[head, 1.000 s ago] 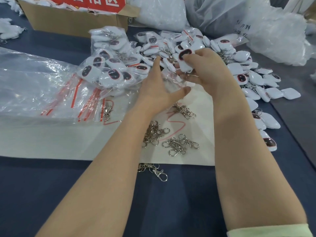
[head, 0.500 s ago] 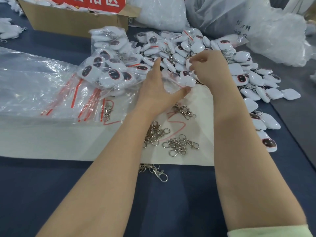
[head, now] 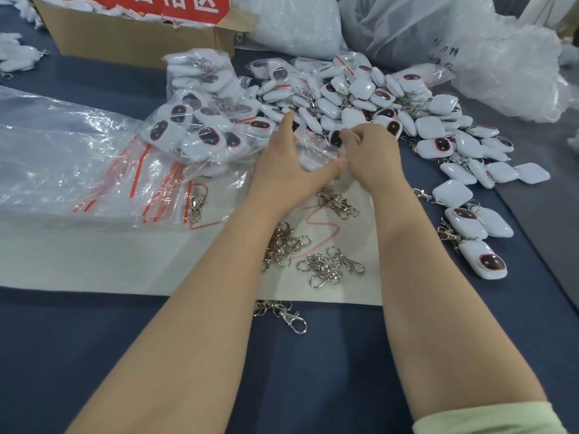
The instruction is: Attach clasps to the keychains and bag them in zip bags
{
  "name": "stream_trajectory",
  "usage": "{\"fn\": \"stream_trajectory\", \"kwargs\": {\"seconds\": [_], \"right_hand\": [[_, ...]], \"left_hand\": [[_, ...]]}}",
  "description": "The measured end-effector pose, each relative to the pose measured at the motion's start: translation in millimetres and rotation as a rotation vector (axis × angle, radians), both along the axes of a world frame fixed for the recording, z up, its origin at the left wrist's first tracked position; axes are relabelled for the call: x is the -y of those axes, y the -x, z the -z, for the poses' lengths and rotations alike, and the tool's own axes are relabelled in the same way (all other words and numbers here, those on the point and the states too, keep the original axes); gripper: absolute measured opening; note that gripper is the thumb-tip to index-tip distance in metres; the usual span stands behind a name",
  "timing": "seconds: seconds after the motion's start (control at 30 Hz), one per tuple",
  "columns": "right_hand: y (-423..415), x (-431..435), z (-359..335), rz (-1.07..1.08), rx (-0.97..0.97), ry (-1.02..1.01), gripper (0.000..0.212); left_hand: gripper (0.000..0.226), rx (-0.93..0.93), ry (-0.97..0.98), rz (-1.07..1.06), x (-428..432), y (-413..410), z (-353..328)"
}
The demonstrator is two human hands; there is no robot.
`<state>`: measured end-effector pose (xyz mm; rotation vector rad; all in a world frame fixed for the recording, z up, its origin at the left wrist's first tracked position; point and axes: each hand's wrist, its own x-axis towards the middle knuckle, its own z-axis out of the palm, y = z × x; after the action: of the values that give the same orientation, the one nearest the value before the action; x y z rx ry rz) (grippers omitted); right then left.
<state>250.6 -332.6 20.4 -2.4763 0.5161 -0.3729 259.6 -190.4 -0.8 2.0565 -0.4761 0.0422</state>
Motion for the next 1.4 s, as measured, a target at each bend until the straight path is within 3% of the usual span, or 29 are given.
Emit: {"fn": "stream_trajectory", "kwargs": {"seconds": [0.07, 0.1, 0.2, 0.27, 0.43, 0.87, 1.13, 1.3, 1.4], "right_hand": [[-1.0, 2.0, -0.1, 0.071, 0.19, -0.161, 0.04], [-2.6, 3.1, -2.4, 0.096, 0.289, -0.339, 0.037], [-7.8, 1.8, -8.6, 0.082, 0.486, -1.18, 0.021], [-9.4, -2.1, -5.0, 0.058, 0.467, -1.497, 0.021], [-4.9, -6.5, 3.9, 0.008, 0.357, -1.345, 0.005], [-2.6, -8.7, 11.3, -0.106, 0.396, -1.115, 0.006], [-9.4, -5.7, 13.1, -0.009, 0.382, -1.27, 0.02], [-6.0, -7.0, 14.6, -0.065, 0.376, -1.201, 0.023], [-5.9, -7.9, 11.7, -0.057, 0.421, -1.278, 0.021]], "left_hand": [[0.105, -0.008, 0.003, 0.004, -0.6, -0.2, 0.2], [0.105, -0.012, 0.012, 0.006, -0.8, -0.3, 0.4], [0.105, -0.004, 0.017, 0.0, -0.2, -0.5, 1.2], [0.104, 0.004, 0.015, -0.005, 0.4, -1.0, 1.5], [0.103, 0.009, 0.017, -0.011, 1.1, -2.3, 1.7], [0.105, -0.012, 0.034, 0.002, 1.5, -2.2, 3.1], [0.104, -0.005, 0.012, 0.003, 1.4, -1.6, 3.5], [0.103, -0.002, 0.008, -0.002, 0.8, -0.7, 2.6], [0.103, 0.003, 0.0, -0.003, 0.1, -0.4, 1.9]]}}
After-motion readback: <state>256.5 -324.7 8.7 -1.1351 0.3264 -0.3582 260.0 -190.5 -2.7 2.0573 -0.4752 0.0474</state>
